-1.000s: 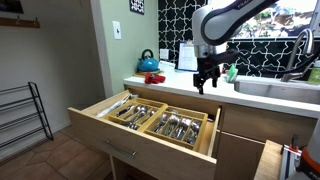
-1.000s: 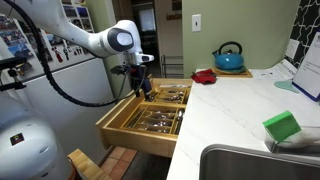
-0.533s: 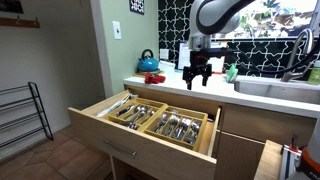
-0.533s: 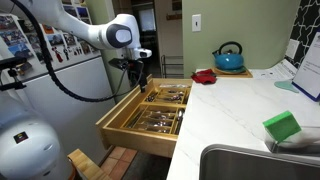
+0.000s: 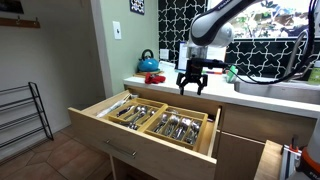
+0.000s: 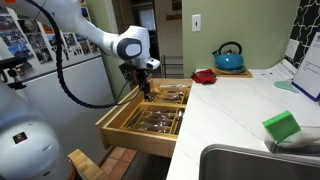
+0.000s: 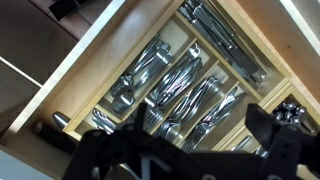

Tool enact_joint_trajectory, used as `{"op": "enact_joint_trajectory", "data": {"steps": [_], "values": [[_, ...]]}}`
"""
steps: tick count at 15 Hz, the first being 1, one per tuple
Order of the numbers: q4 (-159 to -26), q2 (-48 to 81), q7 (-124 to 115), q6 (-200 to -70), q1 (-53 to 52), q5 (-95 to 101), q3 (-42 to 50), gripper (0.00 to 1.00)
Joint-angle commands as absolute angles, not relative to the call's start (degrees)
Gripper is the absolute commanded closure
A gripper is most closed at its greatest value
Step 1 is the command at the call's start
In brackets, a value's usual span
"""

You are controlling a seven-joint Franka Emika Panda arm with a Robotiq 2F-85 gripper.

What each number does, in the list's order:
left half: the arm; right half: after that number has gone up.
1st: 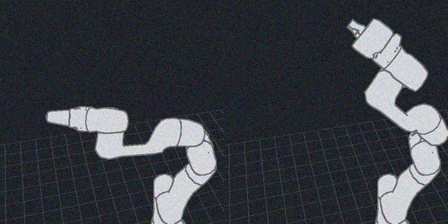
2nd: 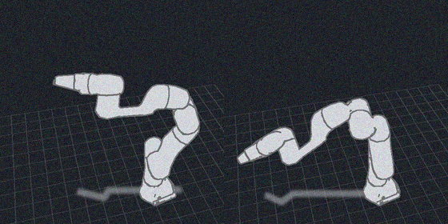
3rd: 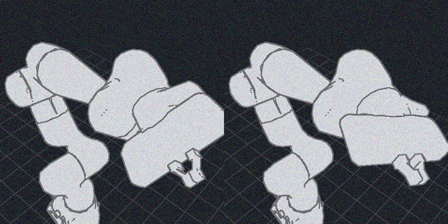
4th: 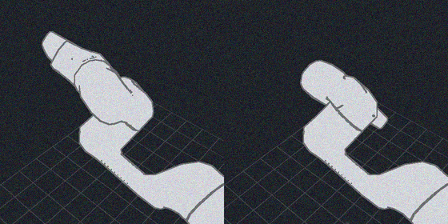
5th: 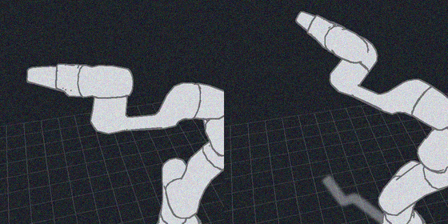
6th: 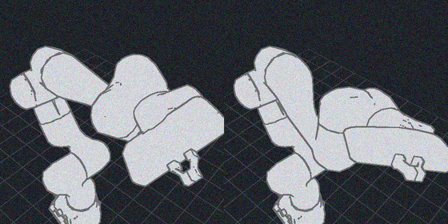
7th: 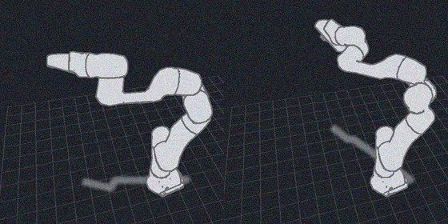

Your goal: Remove the folk from the open drawer second position to the right and put it on the cupboard

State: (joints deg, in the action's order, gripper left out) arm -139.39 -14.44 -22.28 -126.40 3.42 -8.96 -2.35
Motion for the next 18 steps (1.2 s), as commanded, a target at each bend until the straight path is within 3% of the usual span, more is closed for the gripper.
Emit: {"op": "enact_joint_trajectory", "data": {"steps": [1, 9, 18], "values": [[-139.20, -14.54, -22.35, -126.30, 2.98, -8.84, -2.11, 0.00], [-133.45, -7.78, -25.39, -127.45, 1.19, -19.11, -2.11, 0.00], [-132.20, 5.03, -33.74, -140.01, 0.48, -23.78, -1.69, 0.00]]}}
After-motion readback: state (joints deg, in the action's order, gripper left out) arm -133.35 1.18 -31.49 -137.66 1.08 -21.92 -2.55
